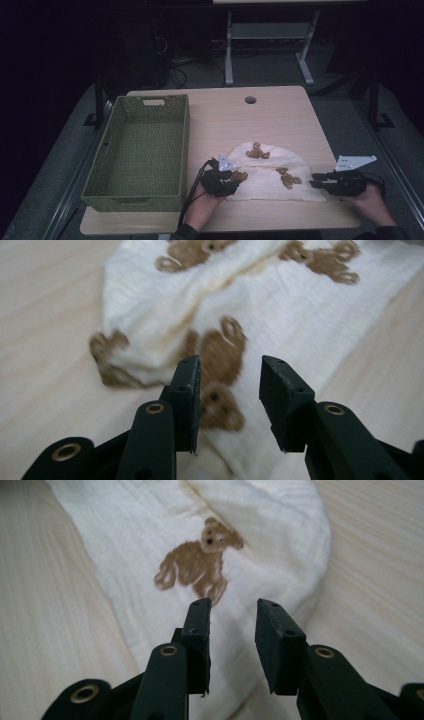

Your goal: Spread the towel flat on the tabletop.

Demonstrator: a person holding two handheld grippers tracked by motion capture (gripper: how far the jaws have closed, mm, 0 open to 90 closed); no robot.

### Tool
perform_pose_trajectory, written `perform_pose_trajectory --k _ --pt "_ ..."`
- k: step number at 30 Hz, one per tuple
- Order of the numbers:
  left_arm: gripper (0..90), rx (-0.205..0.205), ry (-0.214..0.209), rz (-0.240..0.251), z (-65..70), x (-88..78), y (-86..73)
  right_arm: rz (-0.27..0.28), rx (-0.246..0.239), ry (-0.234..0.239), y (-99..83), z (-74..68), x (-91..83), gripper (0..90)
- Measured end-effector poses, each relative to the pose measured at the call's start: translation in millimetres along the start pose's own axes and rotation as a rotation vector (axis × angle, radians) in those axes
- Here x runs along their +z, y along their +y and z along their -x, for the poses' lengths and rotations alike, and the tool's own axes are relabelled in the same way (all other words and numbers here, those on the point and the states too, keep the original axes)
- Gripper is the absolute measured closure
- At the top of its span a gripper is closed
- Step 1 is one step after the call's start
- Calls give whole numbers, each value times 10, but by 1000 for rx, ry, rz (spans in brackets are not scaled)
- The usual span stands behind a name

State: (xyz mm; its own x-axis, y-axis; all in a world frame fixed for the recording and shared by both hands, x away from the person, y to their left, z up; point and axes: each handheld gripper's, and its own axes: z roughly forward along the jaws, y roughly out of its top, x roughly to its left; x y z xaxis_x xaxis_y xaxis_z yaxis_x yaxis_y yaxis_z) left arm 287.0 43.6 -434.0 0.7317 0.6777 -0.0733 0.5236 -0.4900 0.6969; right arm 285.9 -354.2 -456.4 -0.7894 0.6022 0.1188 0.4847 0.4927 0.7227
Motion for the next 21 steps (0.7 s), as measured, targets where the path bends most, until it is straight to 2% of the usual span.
perform_pose_trajectory --k 1,5,11,12,13,16,21 --pt "592 -13 6 8 -27 16 21 0 3 -6 32 12 23 659" --pt "592 -16 36 20 -153 69 115 9 3 -11 158 80 109 654" --pt "592 -60 78 36 -344 182 217 25 -22 -34 346 172 218 661" --pt "592 -65 79 33 -375 210 226 26 -12 -32 381 184 238 663" --pt "592 -70 79 28 -408 247 235 35 -28 -35 413 213 270 663" --pt "588 -82 76 12 -474 324 246 42 -22 -27 520 250 348 663" --pt "578 -100 74 0 -556 439 265 38 -33 -15 597 243 467 663"
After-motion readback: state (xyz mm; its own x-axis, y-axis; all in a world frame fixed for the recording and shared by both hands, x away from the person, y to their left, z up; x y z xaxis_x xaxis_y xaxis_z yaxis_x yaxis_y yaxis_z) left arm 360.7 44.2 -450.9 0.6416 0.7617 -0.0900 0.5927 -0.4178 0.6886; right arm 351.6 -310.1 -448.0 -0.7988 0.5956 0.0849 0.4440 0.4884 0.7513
